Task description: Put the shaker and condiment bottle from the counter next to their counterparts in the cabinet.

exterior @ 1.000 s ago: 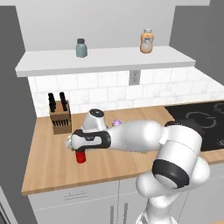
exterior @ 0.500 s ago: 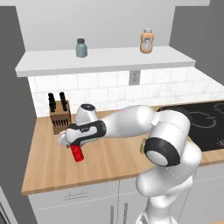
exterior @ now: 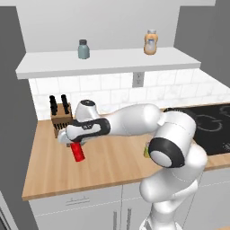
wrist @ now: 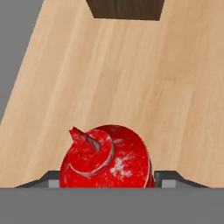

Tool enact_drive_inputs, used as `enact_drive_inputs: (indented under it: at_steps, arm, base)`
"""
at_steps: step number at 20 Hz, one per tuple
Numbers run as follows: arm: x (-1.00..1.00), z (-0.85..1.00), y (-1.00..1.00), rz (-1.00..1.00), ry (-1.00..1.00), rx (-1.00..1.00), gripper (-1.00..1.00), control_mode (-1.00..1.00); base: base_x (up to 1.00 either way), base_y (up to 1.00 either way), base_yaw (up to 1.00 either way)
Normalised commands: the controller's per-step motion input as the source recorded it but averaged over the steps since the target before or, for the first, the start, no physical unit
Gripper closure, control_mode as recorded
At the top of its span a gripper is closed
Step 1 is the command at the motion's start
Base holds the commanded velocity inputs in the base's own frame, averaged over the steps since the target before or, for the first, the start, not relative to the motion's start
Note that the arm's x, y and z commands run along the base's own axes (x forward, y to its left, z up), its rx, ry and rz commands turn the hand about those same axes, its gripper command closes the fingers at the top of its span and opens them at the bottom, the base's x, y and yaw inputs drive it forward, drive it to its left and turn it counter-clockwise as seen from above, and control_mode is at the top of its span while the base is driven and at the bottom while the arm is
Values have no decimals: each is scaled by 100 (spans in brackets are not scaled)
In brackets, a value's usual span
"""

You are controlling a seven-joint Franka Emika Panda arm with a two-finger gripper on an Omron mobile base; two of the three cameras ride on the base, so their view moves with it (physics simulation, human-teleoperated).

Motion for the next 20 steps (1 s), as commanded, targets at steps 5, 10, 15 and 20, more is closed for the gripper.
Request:
enact_drive_inputs:
  at_steps: [5,10,15,20]
  arm:
    - [-11,92,0,0,-23,4,100,-100]
    - [-34,14,0,0,-15,0,100,-100]
    - [-2,1,0,0,-5,0,100,-100]
    - [0,25,-4,0,-5,2,100,-100]
  base:
    - [0,0,0]
    - [0,0,0]
    - [0,0,0]
    - [0,0,0]
